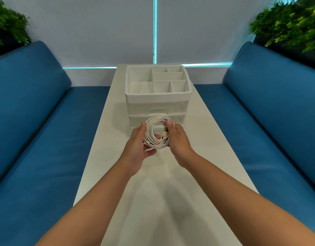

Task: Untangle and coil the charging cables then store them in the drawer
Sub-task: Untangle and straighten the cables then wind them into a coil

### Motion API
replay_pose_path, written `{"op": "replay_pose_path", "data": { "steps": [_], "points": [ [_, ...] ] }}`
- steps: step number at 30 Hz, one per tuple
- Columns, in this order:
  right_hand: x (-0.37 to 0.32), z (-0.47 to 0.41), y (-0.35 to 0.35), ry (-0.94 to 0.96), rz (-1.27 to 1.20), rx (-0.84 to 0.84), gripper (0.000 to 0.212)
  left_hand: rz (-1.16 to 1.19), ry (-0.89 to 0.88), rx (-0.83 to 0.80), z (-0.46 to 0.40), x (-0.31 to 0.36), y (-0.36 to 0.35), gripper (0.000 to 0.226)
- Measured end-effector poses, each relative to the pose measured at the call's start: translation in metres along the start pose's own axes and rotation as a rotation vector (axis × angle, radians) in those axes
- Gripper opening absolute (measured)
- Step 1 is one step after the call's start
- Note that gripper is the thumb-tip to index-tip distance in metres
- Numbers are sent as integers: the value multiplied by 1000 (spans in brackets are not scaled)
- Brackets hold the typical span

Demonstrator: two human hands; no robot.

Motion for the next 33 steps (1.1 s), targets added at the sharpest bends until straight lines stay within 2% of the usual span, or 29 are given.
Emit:
{"op": "replay_pose_path", "data": {
  "steps": [5, 9, 16, 20, 24, 29, 33],
  "points": [
    [1, 0, 1, -12, 74, -25, 40, -220, -56, -23, 2, 9, -5, 36],
    [7, 0, -7, -91, 22, -85, 43, -395, -151, 30, -1, 5, -2, 32],
    [10, -1, 0, -187, -165, -151, 29, -376, -208, 78, 1, 0, 8, 28],
    [11, -3, 4, -204, -173, -162, 27, -257, -163, 25, 1, -2, 14, 27],
    [10, -6, 3, -186, -141, -184, 28, -176, -122, 10, 1, -2, 21, 24],
    [9, 2, -8, -64, -132, -298, 25, -236, -182, 53, 1, 3, 28, 25],
    [14, 3, -9, -72, -203, -315, 28, -268, -201, 55, 0, 4, 31, 26]
  ]
}}
Point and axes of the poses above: each hand's wrist, its own z-axis away from the middle knuckle, its own y-axis out of the back of the hand, x = y × z, the point moved 7 cm from there along -z, towards the middle knuckle, and after that the axes turned 4 degrees about -z, right-handed, at the moved point
